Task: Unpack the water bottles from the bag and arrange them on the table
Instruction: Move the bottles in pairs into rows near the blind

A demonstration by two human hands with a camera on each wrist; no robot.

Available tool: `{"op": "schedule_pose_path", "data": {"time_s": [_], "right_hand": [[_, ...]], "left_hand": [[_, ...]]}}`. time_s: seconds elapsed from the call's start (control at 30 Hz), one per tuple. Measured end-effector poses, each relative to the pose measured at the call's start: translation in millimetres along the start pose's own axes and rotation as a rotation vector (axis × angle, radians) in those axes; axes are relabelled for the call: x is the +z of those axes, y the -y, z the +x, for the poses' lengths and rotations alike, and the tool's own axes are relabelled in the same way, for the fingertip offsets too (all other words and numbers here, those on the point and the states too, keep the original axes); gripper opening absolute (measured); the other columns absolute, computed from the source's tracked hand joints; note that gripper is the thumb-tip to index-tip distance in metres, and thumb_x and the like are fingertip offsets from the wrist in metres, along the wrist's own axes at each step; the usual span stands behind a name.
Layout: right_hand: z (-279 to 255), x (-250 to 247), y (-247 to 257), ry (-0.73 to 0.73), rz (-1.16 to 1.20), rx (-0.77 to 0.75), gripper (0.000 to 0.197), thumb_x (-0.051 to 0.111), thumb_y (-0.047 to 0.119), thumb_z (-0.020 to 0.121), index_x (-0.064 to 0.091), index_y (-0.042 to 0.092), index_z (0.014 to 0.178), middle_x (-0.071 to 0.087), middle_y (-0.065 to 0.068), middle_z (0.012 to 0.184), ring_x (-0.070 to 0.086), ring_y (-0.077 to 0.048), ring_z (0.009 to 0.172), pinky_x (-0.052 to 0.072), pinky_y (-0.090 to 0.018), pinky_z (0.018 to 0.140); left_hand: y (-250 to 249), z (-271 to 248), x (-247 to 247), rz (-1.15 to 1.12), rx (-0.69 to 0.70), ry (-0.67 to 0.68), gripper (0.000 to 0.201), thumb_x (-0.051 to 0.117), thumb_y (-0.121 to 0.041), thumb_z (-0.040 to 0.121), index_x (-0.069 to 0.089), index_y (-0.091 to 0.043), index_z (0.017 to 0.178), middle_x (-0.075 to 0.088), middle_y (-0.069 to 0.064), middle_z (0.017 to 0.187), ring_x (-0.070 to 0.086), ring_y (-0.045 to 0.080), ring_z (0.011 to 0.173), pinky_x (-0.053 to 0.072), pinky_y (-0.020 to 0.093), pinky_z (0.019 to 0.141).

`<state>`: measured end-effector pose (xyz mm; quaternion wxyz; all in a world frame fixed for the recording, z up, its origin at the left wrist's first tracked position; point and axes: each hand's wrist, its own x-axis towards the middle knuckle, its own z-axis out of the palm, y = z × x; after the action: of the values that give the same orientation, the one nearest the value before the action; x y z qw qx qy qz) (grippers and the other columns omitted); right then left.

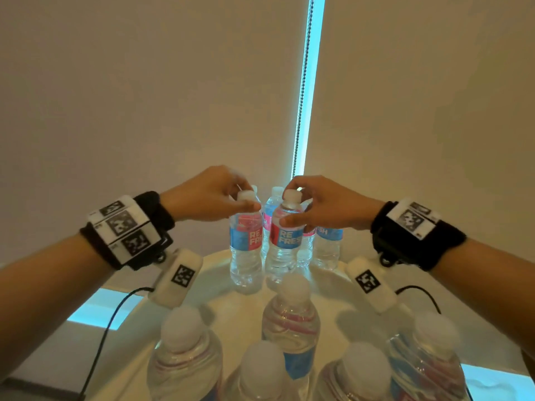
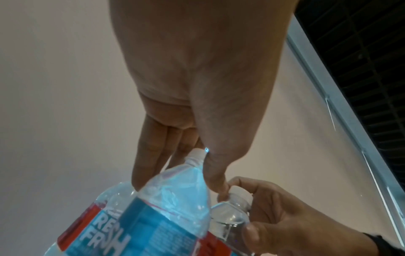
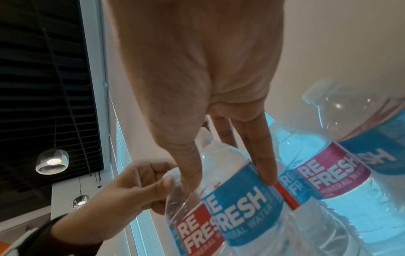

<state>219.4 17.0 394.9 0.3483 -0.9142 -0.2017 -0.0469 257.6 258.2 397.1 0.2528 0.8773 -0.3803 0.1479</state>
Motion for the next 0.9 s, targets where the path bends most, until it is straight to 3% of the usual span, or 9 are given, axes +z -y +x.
{"op": "schedule_pose_path", "data": {"time_s": [0.07, 0.17, 0.23, 0.3, 0.43, 0.53, 0.7, 0.8, 0.9], "right_hand": [[10.9, 8.9, -4.7, -0.025, -0.036, -0.001, 0.038, 0.084, 0.025, 0.077, 0.056, 0.015, 0.101, 0.064, -0.002, 0.097, 0.066, -0.004, 0.057, 0.056, -0.024, 0.055], [23.3, 18.6, -12.9, -0.04, -0.116, -0.026, 0.036, 0.083, 0.03, 0.077, 0.055, 0.019, 0.096, 0.059, -0.003, 0.1, 0.062, -0.015, 0.074, 0.053, -0.024, 0.056], [27.9, 22.3, -18.1, -0.054, -0.128, -0.023, 0.034, 0.082, 0.031, 0.077, 0.056, 0.02, 0.095, 0.059, 0.0, 0.099, 0.059, -0.016, 0.08, 0.047, -0.022, 0.058], [30.1, 25.5, -22.1, -0.06, -0.105, -0.009, 0.034, 0.082, 0.029, 0.077, 0.057, 0.018, 0.097, 0.06, 0.0, 0.1, 0.061, -0.017, 0.084, 0.05, -0.025, 0.061], [31.7, 29.3, -25.6, -0.046, -0.091, -0.002, 0.038, 0.081, 0.028, 0.079, 0.058, 0.012, 0.105, 0.063, -0.006, 0.107, 0.066, -0.024, 0.096, 0.059, -0.034, 0.074], [33.5, 31.5, -27.2, -0.061, -0.087, 0.003, 0.038, 0.08, 0.029, 0.08, 0.056, 0.014, 0.104, 0.063, -0.007, 0.107, 0.066, -0.025, 0.096, 0.061, -0.037, 0.076], [36.3, 34.6, -29.6, -0.079, -0.083, -0.003, 0.038, 0.08, 0.032, 0.079, 0.055, 0.017, 0.104, 0.063, -0.007, 0.106, 0.067, -0.024, 0.093, 0.06, -0.033, 0.07], [38.7, 36.7, -30.6, -0.076, -0.106, -0.003, 0.046, 0.08, 0.037, 0.079, 0.054, 0.017, 0.111, 0.063, -0.006, 0.107, 0.066, -0.023, 0.089, 0.053, -0.028, 0.063], [39.4, 37.1, -32.0, -0.079, -0.147, -0.014, 0.046, 0.079, 0.04, 0.079, 0.052, 0.021, 0.11, 0.063, -0.005, 0.107, 0.063, -0.02, 0.091, 0.05, -0.025, 0.067]], "left_hand": [[5.2, 10.4, 7.8, 0.065, -0.008, -0.01, 0.029, 0.075, -0.037, 0.084, 0.075, -0.009, 0.094, 0.074, 0.003, 0.083, 0.07, 0.021, 0.076, 0.058, 0.04, 0.069], [14.5, 20.8, 18.3, 0.085, -0.04, -0.004, 0.028, 0.074, -0.038, 0.083, 0.076, -0.011, 0.093, 0.075, 0.004, 0.08, 0.07, 0.022, 0.073, 0.057, 0.039, 0.066], [19.8, 24.5, 22.9, 0.087, -0.064, 0.006, 0.028, 0.074, -0.038, 0.084, 0.076, -0.012, 0.093, 0.075, 0.002, 0.081, 0.07, 0.019, 0.071, 0.055, 0.031, 0.062], [23.4, 26.6, 26.9, 0.085, -0.071, 0.014, 0.028, 0.074, -0.038, 0.084, 0.076, -0.012, 0.094, 0.076, 0.002, 0.08, 0.07, 0.017, 0.07, 0.052, 0.026, 0.06], [28.3, 28.5, 31.8, 0.058, -0.094, 0.017, 0.029, 0.074, -0.039, 0.084, 0.076, -0.013, 0.096, 0.076, 0.002, 0.082, 0.071, 0.017, 0.072, 0.057, 0.032, 0.065], [30.8, 28.1, 34.0, 0.059, -0.11, -0.011, 0.029, 0.075, -0.039, 0.083, 0.075, -0.014, 0.097, 0.076, 0.001, 0.084, 0.072, 0.017, 0.075, 0.059, 0.038, 0.071], [31.9, 24.8, 34.9, -0.002, -0.151, -0.036, 0.029, 0.076, -0.037, 0.082, 0.074, -0.013, 0.098, 0.076, 0.001, 0.088, 0.072, 0.016, 0.079, 0.06, 0.04, 0.075], [31.5, 22.8, 34.7, -0.038, -0.206, -0.042, 0.033, 0.075, -0.037, 0.083, 0.072, -0.014, 0.105, 0.072, 0.001, 0.093, 0.068, 0.012, 0.076, 0.059, 0.037, 0.077], [30.0, 18.8, 33.8, -0.056, -0.233, -0.038, 0.036, 0.074, -0.041, 0.083, 0.071, -0.017, 0.109, 0.069, 0.001, 0.099, 0.066, 0.012, 0.076, 0.057, 0.037, 0.079]]}}
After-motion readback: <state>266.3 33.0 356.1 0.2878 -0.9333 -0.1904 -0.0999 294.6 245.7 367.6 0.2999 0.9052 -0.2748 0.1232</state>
